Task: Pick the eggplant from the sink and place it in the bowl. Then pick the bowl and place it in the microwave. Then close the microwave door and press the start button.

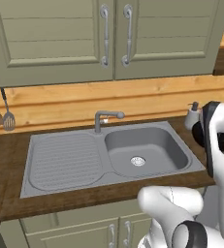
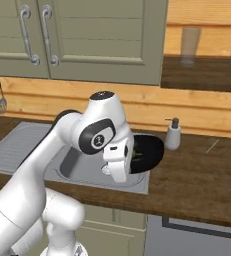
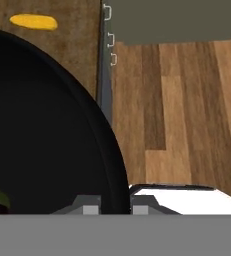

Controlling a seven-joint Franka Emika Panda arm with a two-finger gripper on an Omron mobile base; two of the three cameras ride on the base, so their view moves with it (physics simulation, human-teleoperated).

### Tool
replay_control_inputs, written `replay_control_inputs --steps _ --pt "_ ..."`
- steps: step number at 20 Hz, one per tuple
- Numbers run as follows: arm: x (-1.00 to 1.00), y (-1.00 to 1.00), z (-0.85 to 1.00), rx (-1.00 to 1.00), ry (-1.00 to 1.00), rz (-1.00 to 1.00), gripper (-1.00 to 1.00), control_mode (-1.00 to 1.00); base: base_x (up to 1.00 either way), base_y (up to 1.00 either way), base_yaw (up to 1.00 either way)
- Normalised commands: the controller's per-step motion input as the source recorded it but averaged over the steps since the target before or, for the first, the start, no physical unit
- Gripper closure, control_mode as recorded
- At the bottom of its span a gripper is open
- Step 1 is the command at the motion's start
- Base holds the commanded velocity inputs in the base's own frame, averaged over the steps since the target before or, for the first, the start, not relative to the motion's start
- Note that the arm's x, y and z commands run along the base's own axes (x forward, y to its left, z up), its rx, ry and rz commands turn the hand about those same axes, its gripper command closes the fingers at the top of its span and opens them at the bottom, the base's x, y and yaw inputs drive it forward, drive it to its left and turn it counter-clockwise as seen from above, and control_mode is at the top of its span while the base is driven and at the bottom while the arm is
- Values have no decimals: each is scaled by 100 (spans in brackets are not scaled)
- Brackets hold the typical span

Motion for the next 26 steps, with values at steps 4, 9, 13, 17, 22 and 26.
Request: replay_control_inputs --steps 4,9,13,17,22,26 --pt "0 0 0 0 0 0 100 100 -4 0 -39" --pt "0 0 0 0 0 0 100 100 -9 -2 -61" --pt "0 0 0 0 0 0 100 100 -12 -9 -73" --pt "0 0 0 0 0 0 100 100 -15 -26 -78" --pt "0 0 0 0 0 0 100 100 -7 -23 -84" --pt "0 0 0 0 0 0 100 100 -2 -27 -82"
